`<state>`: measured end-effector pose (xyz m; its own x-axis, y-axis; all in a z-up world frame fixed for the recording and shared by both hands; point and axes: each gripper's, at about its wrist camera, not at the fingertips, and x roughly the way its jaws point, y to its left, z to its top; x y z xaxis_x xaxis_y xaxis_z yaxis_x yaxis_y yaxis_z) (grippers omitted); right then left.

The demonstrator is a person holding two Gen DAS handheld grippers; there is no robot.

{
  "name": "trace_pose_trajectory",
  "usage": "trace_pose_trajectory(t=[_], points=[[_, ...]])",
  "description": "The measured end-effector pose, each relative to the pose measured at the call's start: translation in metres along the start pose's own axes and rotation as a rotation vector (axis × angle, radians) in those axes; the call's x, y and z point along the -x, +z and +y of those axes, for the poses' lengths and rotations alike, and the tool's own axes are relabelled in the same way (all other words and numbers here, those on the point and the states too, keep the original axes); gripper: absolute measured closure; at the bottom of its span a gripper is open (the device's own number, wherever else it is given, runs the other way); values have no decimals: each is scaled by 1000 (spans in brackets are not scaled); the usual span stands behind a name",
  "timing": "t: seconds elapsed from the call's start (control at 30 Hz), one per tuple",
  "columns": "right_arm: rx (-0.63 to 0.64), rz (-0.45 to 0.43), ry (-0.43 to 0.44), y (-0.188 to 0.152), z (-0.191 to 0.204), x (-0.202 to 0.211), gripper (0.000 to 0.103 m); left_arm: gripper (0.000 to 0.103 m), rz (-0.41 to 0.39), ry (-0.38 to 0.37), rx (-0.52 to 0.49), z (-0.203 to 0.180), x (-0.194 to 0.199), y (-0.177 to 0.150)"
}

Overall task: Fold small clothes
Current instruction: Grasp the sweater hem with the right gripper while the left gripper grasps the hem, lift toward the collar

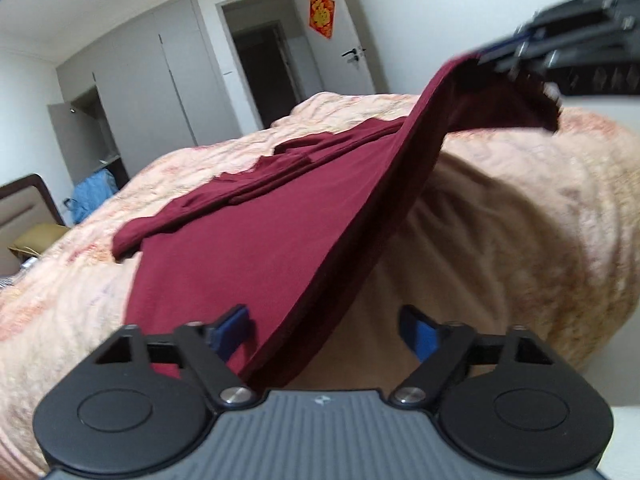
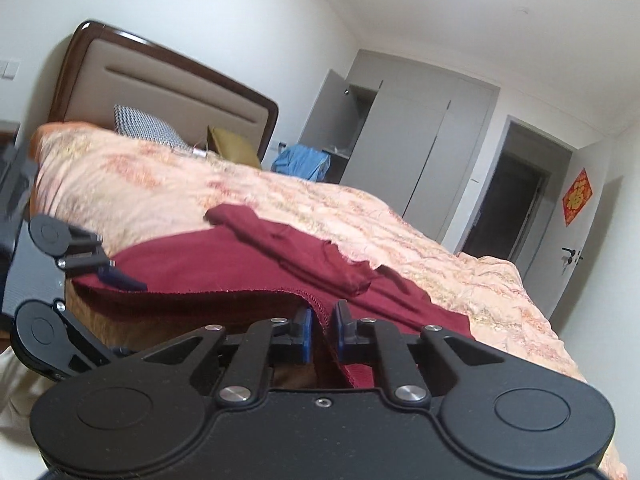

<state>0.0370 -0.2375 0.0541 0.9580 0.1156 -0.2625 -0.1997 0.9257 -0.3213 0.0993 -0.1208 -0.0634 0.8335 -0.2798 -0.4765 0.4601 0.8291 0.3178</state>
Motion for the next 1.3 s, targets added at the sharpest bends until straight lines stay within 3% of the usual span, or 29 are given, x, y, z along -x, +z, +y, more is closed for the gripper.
trace_pose_trajectory(t=[0.1,0.23,0.33,0.4,0.47,0.77,1.03,1.2,1.3], points=[[-9,-14,-15,3,-3,5,92,51,4,64,-39,6,2,-5],[-3,-28,-33,4,-2,8,92,56,16,158,-81,19,7,-14],[15,-24,-47,2,1,9,93,61,34,196,-58,32,8,-19],[40,-25,-67,-3,5,10,94,84,37,215,-49,37,10,-19],[76,-23,-100,-10,11,9,96,96,30,219,-50,42,15,-18],[59,-90,-203,-12,11,31,99,99,-121,240,-77,53,55,3],[69,-212,-262,5,0,84,99,99,-251,260,-111,47,109,34],[79,-325,-314,18,-10,136,103,99,-269,231,-122,41,152,47],[57,-307,-287,17,-22,144,103,99,-248,175,-89,42,176,52]])
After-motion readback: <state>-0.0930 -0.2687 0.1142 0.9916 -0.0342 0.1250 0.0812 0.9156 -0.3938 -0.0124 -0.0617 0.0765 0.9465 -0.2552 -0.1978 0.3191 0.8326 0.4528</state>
